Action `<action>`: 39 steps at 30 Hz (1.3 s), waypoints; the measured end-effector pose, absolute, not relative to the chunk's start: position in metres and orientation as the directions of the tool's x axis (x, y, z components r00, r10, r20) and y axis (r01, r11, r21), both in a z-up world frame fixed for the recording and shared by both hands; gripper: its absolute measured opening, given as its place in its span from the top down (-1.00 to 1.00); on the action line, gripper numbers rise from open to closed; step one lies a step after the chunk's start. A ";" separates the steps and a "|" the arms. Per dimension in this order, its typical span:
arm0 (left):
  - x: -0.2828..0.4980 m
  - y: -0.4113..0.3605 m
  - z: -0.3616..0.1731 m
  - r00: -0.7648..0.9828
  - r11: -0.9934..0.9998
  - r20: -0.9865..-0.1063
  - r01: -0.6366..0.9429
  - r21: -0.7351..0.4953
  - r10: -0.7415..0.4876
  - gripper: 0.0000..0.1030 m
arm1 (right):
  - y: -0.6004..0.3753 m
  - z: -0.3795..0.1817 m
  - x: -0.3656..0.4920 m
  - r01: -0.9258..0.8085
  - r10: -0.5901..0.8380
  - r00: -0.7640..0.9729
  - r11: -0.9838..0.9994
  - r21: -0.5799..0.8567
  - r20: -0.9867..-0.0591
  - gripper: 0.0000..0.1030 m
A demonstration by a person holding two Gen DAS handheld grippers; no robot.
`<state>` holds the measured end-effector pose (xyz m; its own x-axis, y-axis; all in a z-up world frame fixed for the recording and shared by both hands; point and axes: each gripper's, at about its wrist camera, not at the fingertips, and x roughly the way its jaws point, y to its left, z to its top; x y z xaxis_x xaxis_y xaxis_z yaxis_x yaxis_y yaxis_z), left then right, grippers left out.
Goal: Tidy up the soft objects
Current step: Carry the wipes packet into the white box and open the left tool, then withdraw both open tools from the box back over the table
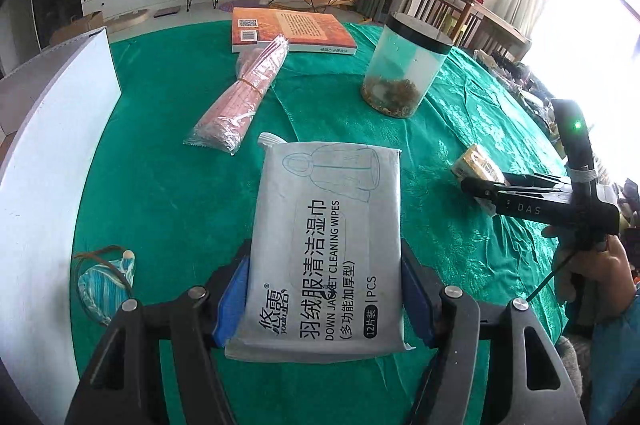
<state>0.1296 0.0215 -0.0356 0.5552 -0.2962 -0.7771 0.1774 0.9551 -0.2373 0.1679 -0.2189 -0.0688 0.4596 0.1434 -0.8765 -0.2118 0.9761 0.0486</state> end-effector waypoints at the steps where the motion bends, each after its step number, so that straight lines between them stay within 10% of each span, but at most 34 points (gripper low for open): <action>1: 0.122 0.026 -0.027 0.564 0.950 -0.765 0.177 -0.256 -0.311 -0.28 | -0.219 -0.065 0.163 -0.197 0.146 0.469 0.979 0.059 -0.871 -0.25; 10: 0.056 0.129 0.051 0.674 0.939 -0.679 0.067 -0.336 -0.291 -0.28 | -0.147 0.027 0.094 -0.302 0.375 0.548 0.922 0.241 -0.747 -0.25; 19: -0.009 0.293 0.076 0.716 0.943 -0.686 -0.305 -0.136 0.132 -0.30 | 0.048 0.121 0.022 -0.649 0.709 0.403 0.667 0.366 -0.578 -0.26; 23: -0.026 0.335 0.044 0.624 0.888 -0.730 -0.457 -0.049 0.280 -0.96 | 0.133 0.112 0.005 -0.728 0.820 0.208 0.494 0.475 -0.533 -0.46; 30: -0.030 0.317 0.023 0.664 0.886 -0.695 -0.455 -0.083 0.276 -0.96 | 0.117 0.052 0.010 -0.682 0.699 0.339 0.644 0.347 -0.630 -0.48; 39: -0.013 0.204 0.052 0.779 0.981 -0.625 -0.162 -0.110 0.059 -0.96 | -0.048 -0.066 0.052 -0.230 0.138 0.651 0.973 -0.021 -0.746 -0.53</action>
